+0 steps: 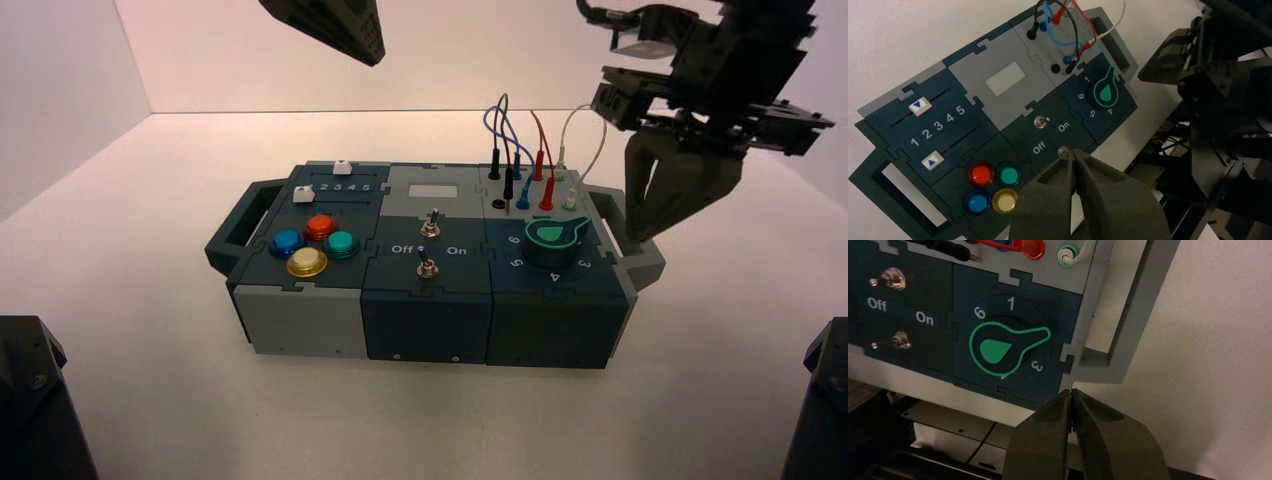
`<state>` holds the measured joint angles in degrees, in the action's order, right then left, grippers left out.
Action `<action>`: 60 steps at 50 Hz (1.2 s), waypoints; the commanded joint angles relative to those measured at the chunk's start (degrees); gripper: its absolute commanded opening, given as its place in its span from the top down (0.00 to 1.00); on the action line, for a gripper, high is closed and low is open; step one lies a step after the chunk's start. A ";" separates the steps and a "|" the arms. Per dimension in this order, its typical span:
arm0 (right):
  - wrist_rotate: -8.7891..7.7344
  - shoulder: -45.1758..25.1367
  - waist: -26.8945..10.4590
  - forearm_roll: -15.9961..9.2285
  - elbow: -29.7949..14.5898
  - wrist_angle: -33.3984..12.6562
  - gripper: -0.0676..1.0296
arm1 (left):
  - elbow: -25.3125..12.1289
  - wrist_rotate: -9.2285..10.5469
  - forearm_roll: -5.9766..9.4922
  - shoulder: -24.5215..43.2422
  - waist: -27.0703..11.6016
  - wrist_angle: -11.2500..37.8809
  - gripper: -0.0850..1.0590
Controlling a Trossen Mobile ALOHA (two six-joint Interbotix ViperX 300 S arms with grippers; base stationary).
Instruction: Turn the knob to position 1.
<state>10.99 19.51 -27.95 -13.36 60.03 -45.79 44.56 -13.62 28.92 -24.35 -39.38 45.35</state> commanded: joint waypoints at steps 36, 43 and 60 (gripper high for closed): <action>-1.14 -8.96 -1.41 -0.09 -6.15 5.01 0.96 | -0.44 -0.18 0.26 -1.23 -0.18 1.85 0.95; -1.32 -10.81 -2.02 0.00 -7.12 6.33 0.96 | -0.44 -0.18 0.26 -1.23 -0.18 1.85 0.95; -2.46 -12.22 -2.29 0.00 -8.00 8.53 0.96 | -0.35 -0.18 0.18 -1.49 -0.09 1.85 0.95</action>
<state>8.79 6.77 -29.88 -13.27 53.35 -37.53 44.82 -13.71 28.92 -24.96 -39.38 47.37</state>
